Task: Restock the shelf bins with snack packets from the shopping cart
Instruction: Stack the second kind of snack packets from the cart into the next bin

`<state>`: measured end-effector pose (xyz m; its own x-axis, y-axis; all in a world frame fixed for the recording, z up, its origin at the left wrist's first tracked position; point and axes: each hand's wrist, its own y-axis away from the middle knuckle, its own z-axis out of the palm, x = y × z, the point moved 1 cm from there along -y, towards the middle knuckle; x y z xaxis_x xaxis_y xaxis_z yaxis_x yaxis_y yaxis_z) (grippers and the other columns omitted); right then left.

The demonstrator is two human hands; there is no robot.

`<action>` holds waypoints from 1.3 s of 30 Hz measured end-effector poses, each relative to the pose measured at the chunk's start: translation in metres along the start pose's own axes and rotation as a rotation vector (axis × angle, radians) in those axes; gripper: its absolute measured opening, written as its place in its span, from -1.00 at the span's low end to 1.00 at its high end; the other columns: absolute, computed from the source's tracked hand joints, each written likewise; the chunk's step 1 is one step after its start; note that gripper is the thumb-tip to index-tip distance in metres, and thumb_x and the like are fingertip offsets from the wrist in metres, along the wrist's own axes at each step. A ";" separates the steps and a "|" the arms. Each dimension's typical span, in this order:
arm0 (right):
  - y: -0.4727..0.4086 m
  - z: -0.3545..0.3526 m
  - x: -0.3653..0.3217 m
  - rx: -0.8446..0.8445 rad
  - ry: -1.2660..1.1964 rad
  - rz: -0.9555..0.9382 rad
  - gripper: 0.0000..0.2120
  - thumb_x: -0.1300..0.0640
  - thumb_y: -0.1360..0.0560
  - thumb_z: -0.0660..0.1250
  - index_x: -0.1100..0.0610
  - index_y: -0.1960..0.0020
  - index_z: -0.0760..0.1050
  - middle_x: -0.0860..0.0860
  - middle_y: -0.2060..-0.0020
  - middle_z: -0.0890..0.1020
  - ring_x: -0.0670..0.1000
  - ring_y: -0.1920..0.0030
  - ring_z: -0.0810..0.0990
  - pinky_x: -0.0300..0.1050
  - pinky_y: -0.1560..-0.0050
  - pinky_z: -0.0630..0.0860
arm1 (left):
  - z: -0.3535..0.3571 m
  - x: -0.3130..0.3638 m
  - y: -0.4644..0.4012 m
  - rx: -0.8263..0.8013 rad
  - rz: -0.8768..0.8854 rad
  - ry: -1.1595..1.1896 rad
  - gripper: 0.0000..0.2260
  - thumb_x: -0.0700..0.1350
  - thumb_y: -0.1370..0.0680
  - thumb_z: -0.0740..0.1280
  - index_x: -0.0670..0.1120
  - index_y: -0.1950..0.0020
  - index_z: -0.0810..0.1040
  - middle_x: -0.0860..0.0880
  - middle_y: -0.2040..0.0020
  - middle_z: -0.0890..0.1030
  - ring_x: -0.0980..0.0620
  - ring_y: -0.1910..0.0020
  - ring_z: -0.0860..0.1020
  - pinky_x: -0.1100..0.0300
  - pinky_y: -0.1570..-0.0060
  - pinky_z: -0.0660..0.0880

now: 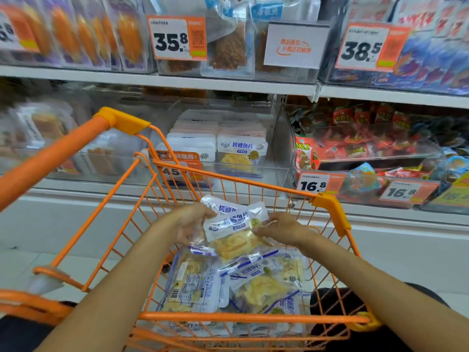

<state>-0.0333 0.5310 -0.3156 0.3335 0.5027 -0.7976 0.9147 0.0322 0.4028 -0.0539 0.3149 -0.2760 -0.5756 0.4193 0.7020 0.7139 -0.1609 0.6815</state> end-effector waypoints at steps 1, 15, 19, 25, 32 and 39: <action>-0.001 0.002 0.004 -0.009 -0.026 0.027 -0.79 0.09 -0.49 0.41 0.22 0.07 0.47 0.02 0.14 0.53 -0.03 0.10 0.50 -0.28 0.13 0.41 | 0.006 0.000 0.003 -0.018 -0.010 0.020 -0.86 -0.07 -0.66 0.12 -0.08 -0.08 0.42 -0.09 0.25 0.69 0.19 0.22 0.66 0.35 0.24 0.56; 0.003 0.025 0.025 -0.192 0.213 0.116 -0.65 -0.09 -0.56 0.25 0.12 0.26 0.39 -0.06 0.37 0.38 -0.06 0.31 0.38 -0.06 0.09 0.35 | 0.019 -0.018 -0.019 0.010 0.026 -0.104 -0.89 -0.23 -0.51 0.41 -0.09 0.04 0.52 -0.07 0.16 0.60 0.06 0.29 0.44 0.20 0.25 0.46; 0.004 0.027 0.012 -0.348 0.043 0.031 -0.44 -0.01 -0.52 0.37 -0.03 -0.45 0.25 -0.09 -0.32 0.46 -0.04 -0.30 0.43 -0.07 -0.38 0.33 | 0.004 -0.007 -0.009 -0.007 0.057 -0.107 -0.90 -0.23 -0.55 0.37 -0.07 0.02 0.49 0.08 0.60 0.46 0.17 0.65 0.32 0.20 0.28 0.41; 0.006 0.019 0.012 -0.215 -0.102 -0.095 -0.34 0.10 -0.32 0.58 0.06 -0.33 0.37 0.01 -0.10 0.65 -0.02 -0.10 0.64 -0.02 -0.21 0.54 | 0.000 0.001 0.011 0.042 0.259 -0.212 -0.78 -0.14 -0.53 0.39 -0.07 -0.17 0.53 0.02 0.21 0.57 0.16 0.42 0.46 0.27 0.34 0.40; 0.029 -0.012 -0.031 0.004 -0.137 -0.445 -0.37 0.21 -0.37 0.52 0.08 -0.33 0.30 -0.03 -0.15 0.60 -0.08 -0.09 0.64 -0.11 -0.08 0.60 | -0.010 0.023 0.043 0.058 0.633 -0.166 -0.75 -0.06 -0.54 0.36 -0.02 -0.20 0.52 0.01 0.08 0.68 0.13 0.18 0.64 0.05 0.16 0.61; 0.024 -0.065 -0.086 0.501 0.235 -0.783 -0.51 -0.02 -0.37 0.50 0.16 -0.13 0.37 -0.02 0.04 0.66 -0.03 0.09 0.66 0.05 0.12 0.62 | -0.025 0.088 0.043 0.251 1.029 -0.218 -0.77 -0.05 -0.51 0.39 0.03 -0.16 0.54 0.09 -0.13 0.58 0.20 -0.13 0.54 0.25 -0.13 0.45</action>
<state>-0.0546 0.5445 -0.2079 -0.4188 0.6574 -0.6264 0.8680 0.0872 -0.4889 -0.0837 0.3226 -0.1800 0.4123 0.3418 0.8445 0.8900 -0.3495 -0.2930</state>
